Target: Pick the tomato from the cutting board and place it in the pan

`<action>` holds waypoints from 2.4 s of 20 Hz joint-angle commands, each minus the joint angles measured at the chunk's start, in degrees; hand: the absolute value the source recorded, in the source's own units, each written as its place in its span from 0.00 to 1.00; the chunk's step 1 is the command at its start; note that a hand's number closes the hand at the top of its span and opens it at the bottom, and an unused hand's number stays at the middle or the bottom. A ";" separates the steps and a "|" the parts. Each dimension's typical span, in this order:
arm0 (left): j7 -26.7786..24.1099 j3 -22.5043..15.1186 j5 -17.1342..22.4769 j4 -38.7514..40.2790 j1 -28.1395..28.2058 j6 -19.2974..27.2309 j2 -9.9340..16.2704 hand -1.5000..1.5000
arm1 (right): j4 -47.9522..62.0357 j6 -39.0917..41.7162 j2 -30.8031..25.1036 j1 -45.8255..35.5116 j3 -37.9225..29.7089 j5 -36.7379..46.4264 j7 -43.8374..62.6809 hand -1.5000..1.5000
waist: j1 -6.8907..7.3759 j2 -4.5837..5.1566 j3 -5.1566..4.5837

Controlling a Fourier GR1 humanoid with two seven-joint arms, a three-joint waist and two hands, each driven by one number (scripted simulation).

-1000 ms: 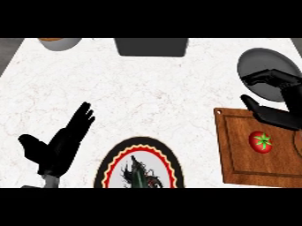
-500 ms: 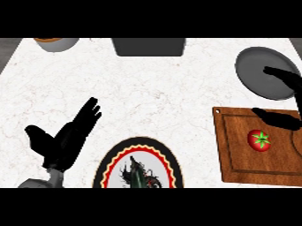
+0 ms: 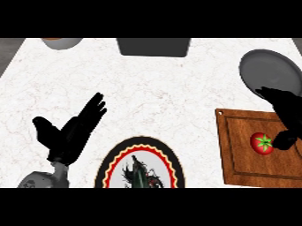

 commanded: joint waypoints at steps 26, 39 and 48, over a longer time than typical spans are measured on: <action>-0.82 2.41 -1.71 0.98 1.04 -1.02 -1.85 0.50 | 7.66 39.79 24.48 -8.87 10.93 12.67 43.55 0.00 | -1.60 -0.22 0.48; 0.95 4.52 -3.39 1.08 0.18 -2.52 -3.18 0.50 | 2.57 40.39 21.18 -0.23 6.18 21.97 37.79 0.00 | -1.92 -0.18 0.49; 1.68 4.07 -5.69 -0.88 0.90 -1.18 -6.42 0.50 | 6.16 39.00 14.99 -6.86 5.44 28.02 20.09 1.00 | -1.45 -0.14 0.51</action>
